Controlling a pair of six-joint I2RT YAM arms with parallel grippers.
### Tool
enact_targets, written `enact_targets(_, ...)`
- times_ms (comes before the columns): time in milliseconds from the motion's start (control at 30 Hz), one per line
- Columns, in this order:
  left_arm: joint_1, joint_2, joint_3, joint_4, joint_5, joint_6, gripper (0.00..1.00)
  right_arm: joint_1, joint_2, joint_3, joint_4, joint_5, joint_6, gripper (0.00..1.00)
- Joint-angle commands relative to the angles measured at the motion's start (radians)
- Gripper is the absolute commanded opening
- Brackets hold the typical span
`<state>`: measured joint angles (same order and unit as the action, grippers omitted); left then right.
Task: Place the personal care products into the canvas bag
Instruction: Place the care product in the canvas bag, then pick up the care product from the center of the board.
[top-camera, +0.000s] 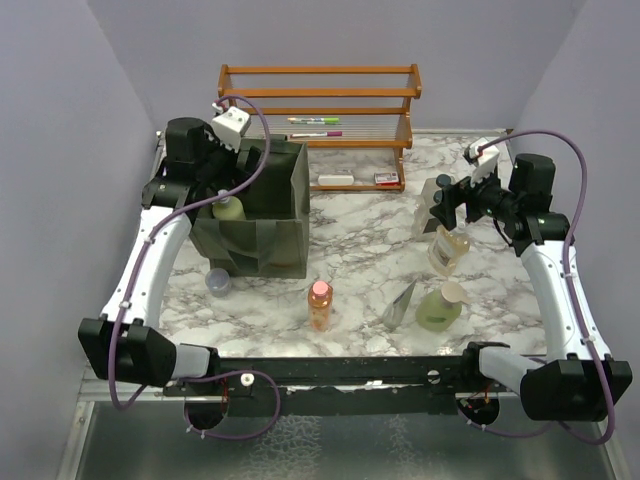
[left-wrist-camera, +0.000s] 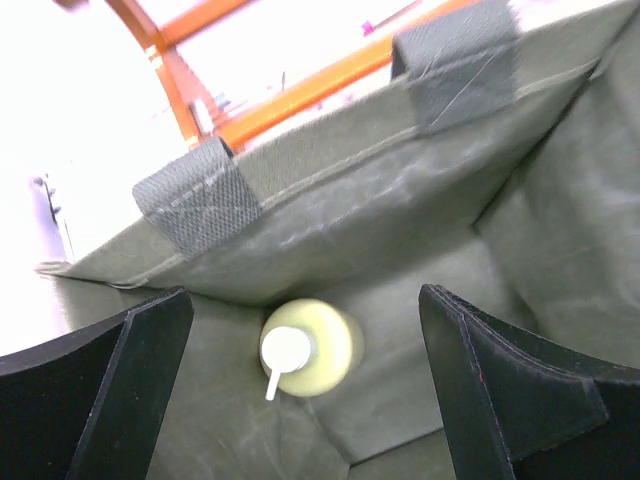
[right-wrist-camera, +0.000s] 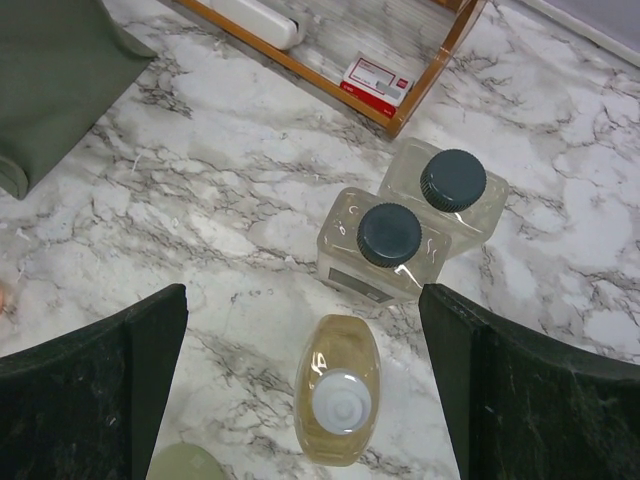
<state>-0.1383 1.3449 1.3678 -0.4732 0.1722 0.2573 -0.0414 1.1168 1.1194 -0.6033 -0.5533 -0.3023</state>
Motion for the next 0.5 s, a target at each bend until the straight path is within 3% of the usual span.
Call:
enact_targets(0, 0.006, -0.07, 0.075, -0.002, 0.132, -0.041, 0.99, -0.006, 0.018, 0.054, -0.02, 0.034, -0.048, 0.99)
enact_targets(267, -0.045, -0.105, 0.198, -0.117, 0.3, 0.007, 0.97, -0.006, 0.043, 0.104, -0.043, 0.004, -0.06, 0.99)
enact_targets(467, -0.268, -0.078, 0.317, -0.32, 0.344, 0.171, 0.96, -0.006, 0.057, 0.124, -0.072, -0.032, -0.046, 0.99)
